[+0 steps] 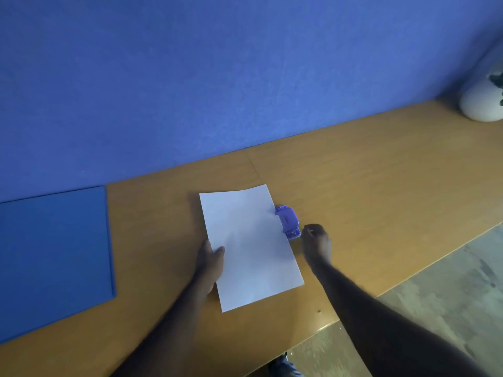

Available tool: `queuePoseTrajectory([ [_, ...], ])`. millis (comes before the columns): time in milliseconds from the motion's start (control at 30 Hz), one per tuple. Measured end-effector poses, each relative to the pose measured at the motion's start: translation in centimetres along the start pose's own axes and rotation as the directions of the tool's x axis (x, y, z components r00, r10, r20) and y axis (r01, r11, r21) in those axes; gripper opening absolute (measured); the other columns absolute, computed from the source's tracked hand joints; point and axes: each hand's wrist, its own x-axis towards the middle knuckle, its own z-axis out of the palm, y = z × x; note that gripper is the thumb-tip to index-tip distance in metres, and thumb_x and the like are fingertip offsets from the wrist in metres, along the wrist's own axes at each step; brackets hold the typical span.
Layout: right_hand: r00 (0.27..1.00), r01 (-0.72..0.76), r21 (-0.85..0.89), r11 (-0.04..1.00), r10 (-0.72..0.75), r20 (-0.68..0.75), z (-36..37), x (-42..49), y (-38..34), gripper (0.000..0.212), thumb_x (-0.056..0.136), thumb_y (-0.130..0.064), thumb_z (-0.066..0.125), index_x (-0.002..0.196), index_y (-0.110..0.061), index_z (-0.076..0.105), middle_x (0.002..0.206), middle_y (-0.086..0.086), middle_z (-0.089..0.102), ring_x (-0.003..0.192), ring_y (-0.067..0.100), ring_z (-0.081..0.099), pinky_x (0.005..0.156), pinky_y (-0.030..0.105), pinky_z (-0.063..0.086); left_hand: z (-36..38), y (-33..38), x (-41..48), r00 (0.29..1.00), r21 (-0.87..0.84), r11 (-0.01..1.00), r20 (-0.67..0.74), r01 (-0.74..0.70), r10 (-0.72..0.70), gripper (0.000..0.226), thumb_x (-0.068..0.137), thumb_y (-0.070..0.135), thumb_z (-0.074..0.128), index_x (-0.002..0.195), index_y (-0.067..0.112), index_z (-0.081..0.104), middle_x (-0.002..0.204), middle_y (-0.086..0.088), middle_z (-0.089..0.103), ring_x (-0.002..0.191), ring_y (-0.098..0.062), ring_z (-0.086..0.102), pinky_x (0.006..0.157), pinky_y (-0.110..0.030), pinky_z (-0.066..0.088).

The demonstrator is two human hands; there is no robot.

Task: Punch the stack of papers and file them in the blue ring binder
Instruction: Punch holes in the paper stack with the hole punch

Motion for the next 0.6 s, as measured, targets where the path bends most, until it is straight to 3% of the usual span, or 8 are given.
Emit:
queuePoseTrajectory([
  [100,0.998,0.026,0.028,0.999,-0.028,0.049,-0.5,1.4,-0.6,0.034,0.09,-0.02,0.048,0.121,-0.017,0.062,0.09,-0.002,0.067,0.09,0.028,0.061,0.074,0.035,0.049,0.3,0.1,0.0,1.0,-0.001,1.0,0.004,0.004,-0.004,0.044,0.095,0.013,0.049,0.138,0.01,0.043,0.138,-0.005,0.052,0.124,-0.026,0.051,0.096,-0.031,0.041],
  [167,0.993,0.05,0.02,0.999,-0.051,0.104,-0.4,2.1,-0.9,0.04,0.091,-0.022,0.051,0.13,-0.018,0.057,0.102,0.003,0.071,0.09,0.024,0.063,0.073,0.035,0.05,0.4,0.2,0.0,1.0,-0.015,1.0,-0.001,-0.003,0.003,0.044,0.094,0.011,0.049,0.138,0.01,0.045,0.137,-0.005,0.053,0.123,-0.026,0.051,0.095,-0.03,0.04],
  [333,0.975,0.133,-0.008,0.991,-0.129,0.181,0.4,2.4,-2.0,0.038,0.089,-0.011,0.051,0.125,-0.019,0.062,0.086,0.005,0.072,0.067,0.018,0.059,0.052,0.026,0.04,0.4,0.2,0.0,1.0,-0.03,0.999,-0.006,-0.015,0.015,0.041,0.093,0.009,0.049,0.133,0.01,0.049,0.133,-0.006,0.056,0.119,-0.025,0.054,0.092,-0.028,0.04],
  [600,0.972,0.121,0.036,0.992,-0.126,0.198,0.7,2.5,-1.3,0.036,0.091,-0.009,0.054,0.125,-0.018,0.062,0.085,0.006,0.071,0.078,0.03,0.068,0.055,0.028,0.046,-0.2,0.3,0.4,1.0,-0.076,0.997,-0.003,-0.023,0.023,0.04,0.094,0.01,0.049,0.134,0.012,0.048,0.128,-0.001,0.057,0.104,-0.015,0.051,0.089,-0.028,0.04],
])
